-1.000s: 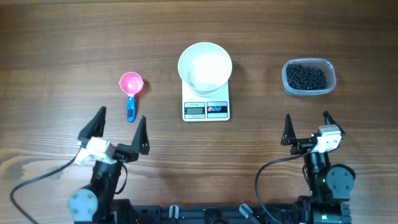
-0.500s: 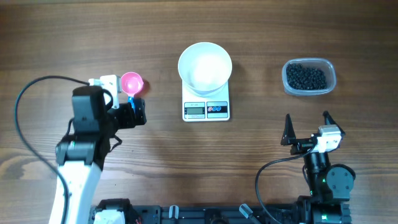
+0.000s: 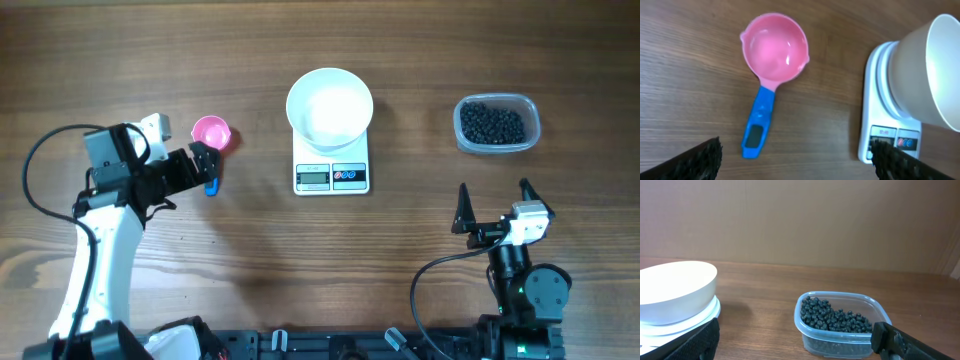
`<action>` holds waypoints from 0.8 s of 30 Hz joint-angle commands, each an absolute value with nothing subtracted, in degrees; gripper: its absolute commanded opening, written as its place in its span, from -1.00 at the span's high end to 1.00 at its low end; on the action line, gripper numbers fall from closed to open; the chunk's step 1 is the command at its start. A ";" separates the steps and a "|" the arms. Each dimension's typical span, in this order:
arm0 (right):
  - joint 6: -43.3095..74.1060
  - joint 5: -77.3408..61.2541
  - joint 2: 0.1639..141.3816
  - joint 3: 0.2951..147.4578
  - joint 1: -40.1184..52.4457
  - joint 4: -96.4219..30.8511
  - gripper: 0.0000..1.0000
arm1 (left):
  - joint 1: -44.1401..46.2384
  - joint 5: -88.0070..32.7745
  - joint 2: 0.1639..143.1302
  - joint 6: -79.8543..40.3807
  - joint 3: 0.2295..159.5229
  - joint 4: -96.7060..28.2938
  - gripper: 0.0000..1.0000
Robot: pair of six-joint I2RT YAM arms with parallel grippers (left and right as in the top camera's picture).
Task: Scoop item into bowl and weigh 150g on scale
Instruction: 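Reach left gripper to pink scoop and grasp its blue handle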
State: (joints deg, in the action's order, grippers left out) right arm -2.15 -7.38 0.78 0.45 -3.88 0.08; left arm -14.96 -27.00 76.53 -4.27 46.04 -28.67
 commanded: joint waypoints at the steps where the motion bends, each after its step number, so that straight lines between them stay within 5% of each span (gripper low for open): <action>1: -1.34 -6.20 0.21 0.32 -3.55 0.32 -0.99 | -13.50 -24.84 78.59 -5.08 52.12 -35.73 -1.00; 5: -1.34 -6.20 0.21 0.32 -3.55 0.32 -0.99 | -8.58 -9.43 79.66 -4.97 60.97 -46.26 -1.00; 17: -1.32 -6.20 0.21 0.32 -3.55 0.32 -0.99 | -10.44 -11.16 86.06 -4.93 60.31 -41.65 -1.00; 24: -1.34 -6.20 0.21 0.32 -3.55 0.32 -1.00 | -14.04 -26.13 98.13 3.57 60.34 -37.80 -0.97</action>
State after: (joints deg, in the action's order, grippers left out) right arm -2.15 -7.38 0.78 0.45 -3.88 0.08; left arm -13.23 -19.14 94.59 -0.54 60.49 -39.07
